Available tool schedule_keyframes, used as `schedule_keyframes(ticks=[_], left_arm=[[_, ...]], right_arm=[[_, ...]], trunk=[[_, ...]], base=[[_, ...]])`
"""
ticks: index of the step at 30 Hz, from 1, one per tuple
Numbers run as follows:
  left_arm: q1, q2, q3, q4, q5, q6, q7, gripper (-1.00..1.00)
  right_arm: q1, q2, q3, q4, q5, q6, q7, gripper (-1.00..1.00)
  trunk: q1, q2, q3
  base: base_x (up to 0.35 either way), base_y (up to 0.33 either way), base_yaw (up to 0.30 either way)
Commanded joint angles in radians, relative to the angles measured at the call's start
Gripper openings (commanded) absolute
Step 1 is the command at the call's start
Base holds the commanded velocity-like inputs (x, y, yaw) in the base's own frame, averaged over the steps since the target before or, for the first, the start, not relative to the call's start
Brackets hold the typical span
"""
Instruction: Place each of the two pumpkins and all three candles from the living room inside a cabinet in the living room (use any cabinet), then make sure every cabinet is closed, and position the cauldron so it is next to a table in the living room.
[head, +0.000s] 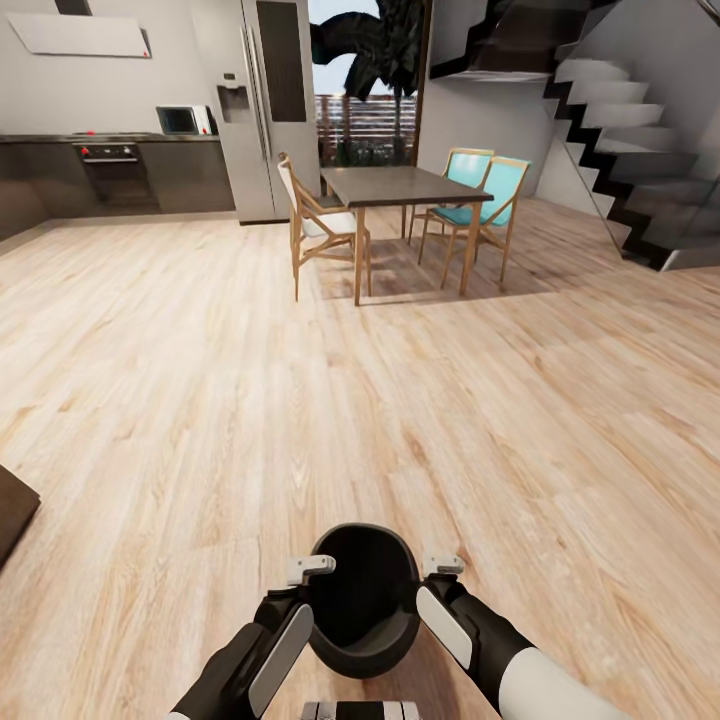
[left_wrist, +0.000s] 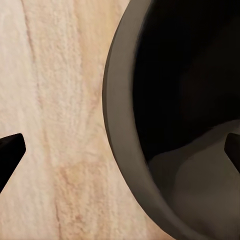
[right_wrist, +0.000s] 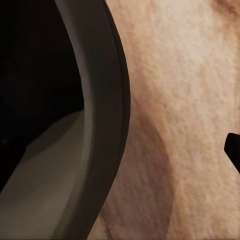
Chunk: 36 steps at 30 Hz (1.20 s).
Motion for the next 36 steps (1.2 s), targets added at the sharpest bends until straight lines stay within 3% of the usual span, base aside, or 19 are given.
schedule_keyframes(ticks=[1, 36], left_arm=[[-0.001, 0.001, -0.003, -0.001, 0.01, 0.001, 0.01, 1.0], [-0.001, 0.009, 0.009, 0.012, 0.033, 0.007, -0.002, 1.0]], right_arm=[[-0.001, -0.001, 0.005, -0.001, -0.008, 0.002, -0.009, 1.0], [-0.001, -0.001, 0.005, -0.003, -0.008, 0.002, -0.008, 1.0]], trunk=[[0.004, -0.008, -0.004], [0.019, -0.036, -0.017]], base=[[0.0, 0.0, 0.0], [0.0, 0.0, 0.0]])
